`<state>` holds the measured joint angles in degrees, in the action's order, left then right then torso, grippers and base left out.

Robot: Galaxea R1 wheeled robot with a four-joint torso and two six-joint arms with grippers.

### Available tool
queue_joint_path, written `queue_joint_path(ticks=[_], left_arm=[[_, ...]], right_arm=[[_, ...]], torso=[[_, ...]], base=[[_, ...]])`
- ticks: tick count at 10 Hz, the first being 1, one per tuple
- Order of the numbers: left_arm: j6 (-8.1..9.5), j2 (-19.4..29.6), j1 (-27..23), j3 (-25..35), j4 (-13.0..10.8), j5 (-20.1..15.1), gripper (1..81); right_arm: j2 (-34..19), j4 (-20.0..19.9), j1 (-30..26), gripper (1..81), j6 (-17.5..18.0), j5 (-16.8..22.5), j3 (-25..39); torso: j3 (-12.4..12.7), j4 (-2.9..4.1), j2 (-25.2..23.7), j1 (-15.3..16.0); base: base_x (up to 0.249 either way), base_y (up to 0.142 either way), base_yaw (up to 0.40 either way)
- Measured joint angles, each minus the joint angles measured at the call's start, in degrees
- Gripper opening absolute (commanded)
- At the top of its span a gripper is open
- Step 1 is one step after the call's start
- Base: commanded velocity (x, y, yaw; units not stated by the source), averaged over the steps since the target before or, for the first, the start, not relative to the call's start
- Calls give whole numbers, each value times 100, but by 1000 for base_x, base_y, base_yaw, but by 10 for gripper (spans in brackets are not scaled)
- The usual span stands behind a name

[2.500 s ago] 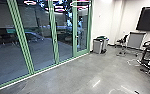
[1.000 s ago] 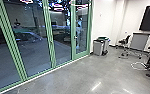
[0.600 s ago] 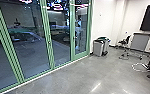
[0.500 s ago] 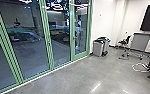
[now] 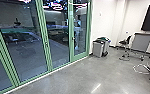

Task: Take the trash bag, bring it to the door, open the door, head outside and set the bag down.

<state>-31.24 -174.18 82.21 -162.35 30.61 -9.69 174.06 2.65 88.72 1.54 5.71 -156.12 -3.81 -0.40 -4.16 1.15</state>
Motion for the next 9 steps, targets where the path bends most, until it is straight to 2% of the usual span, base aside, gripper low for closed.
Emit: queue_joint_path(ticks=[9], left_arm=[[-17,4,1,6,0,-9,10]], right_arm=[[20,0,2,811,0,2,0]], torso=[[0,0,0,0]], base=[[182,0,0]])
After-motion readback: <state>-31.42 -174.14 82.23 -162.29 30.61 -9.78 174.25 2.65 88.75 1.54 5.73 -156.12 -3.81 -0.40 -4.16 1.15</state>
